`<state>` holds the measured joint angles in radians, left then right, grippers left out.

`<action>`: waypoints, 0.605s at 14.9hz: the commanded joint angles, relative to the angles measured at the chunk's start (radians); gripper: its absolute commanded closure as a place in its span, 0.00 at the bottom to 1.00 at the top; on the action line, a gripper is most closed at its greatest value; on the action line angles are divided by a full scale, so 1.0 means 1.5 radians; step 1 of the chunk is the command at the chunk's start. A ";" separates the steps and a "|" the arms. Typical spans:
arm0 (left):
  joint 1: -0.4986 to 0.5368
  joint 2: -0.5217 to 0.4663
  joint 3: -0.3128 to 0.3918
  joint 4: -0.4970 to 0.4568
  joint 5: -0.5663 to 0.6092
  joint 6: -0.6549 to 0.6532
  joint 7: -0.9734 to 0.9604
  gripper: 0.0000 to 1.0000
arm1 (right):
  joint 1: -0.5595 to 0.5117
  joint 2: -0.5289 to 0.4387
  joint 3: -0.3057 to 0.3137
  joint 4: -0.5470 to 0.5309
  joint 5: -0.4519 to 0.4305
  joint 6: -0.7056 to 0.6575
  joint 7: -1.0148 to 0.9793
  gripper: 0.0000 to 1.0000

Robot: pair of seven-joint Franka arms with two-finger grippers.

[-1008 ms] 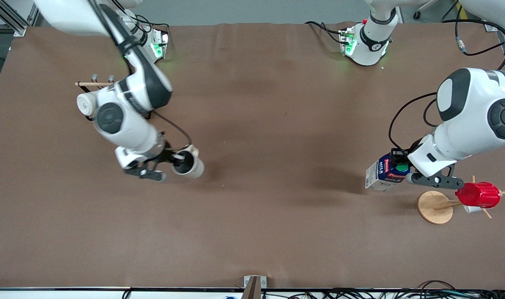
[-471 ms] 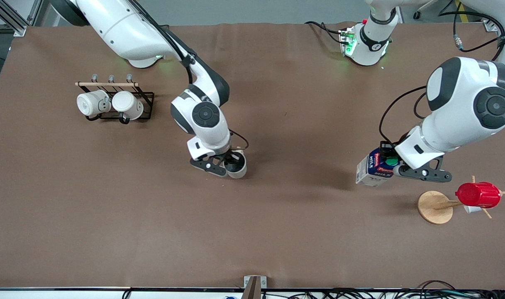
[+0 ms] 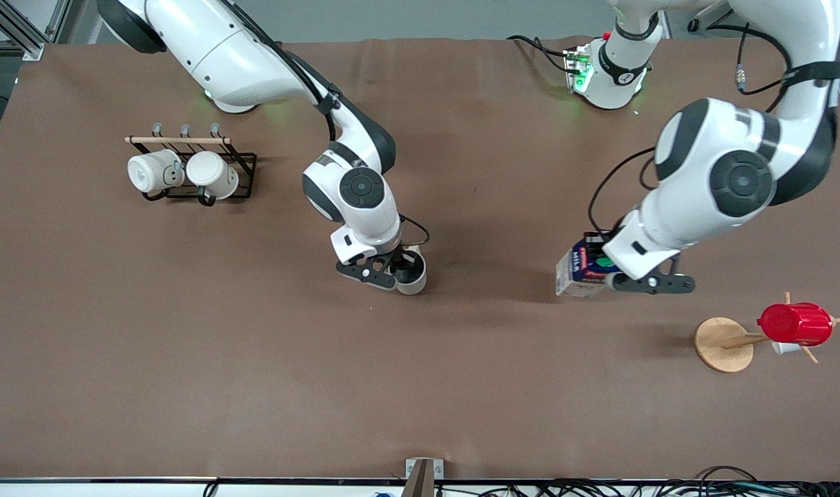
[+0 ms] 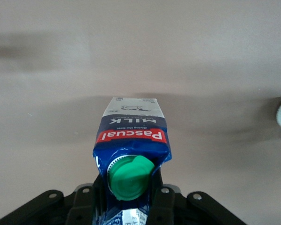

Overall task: Place cup and milk on table
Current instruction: 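Carry the white mug with the right gripper while the left gripper carries the milk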

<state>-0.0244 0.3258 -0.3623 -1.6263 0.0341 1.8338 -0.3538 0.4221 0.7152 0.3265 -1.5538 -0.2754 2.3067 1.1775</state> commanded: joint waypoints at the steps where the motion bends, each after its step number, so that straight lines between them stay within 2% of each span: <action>1: -0.040 0.019 -0.002 0.005 0.002 0.008 -0.085 0.61 | 0.007 0.012 -0.001 0.009 -0.021 0.009 0.020 0.89; 2: -0.049 0.028 -0.002 0.005 0.002 0.018 -0.115 0.61 | 0.006 0.011 -0.001 0.009 -0.020 0.008 0.019 0.71; 4: -0.073 0.042 -0.002 0.006 0.001 0.039 -0.154 0.61 | 0.007 0.010 -0.001 0.009 -0.021 0.008 0.020 0.18; 5: -0.085 0.051 -0.002 0.015 0.001 0.046 -0.171 0.61 | 0.005 0.008 -0.001 0.009 -0.020 0.005 0.020 0.02; 7: -0.110 0.081 -0.002 0.049 0.000 0.047 -0.222 0.61 | 0.000 -0.008 0.000 0.008 -0.018 -0.006 0.018 0.00; 9: -0.138 0.112 -0.002 0.087 0.001 0.047 -0.266 0.61 | -0.007 -0.066 0.000 0.004 -0.018 -0.075 0.019 0.00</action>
<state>-0.1930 0.4351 -0.3645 -1.5834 0.0340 1.9137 -0.6885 0.4259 0.7118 0.3237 -1.5329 -0.2782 2.2863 1.1792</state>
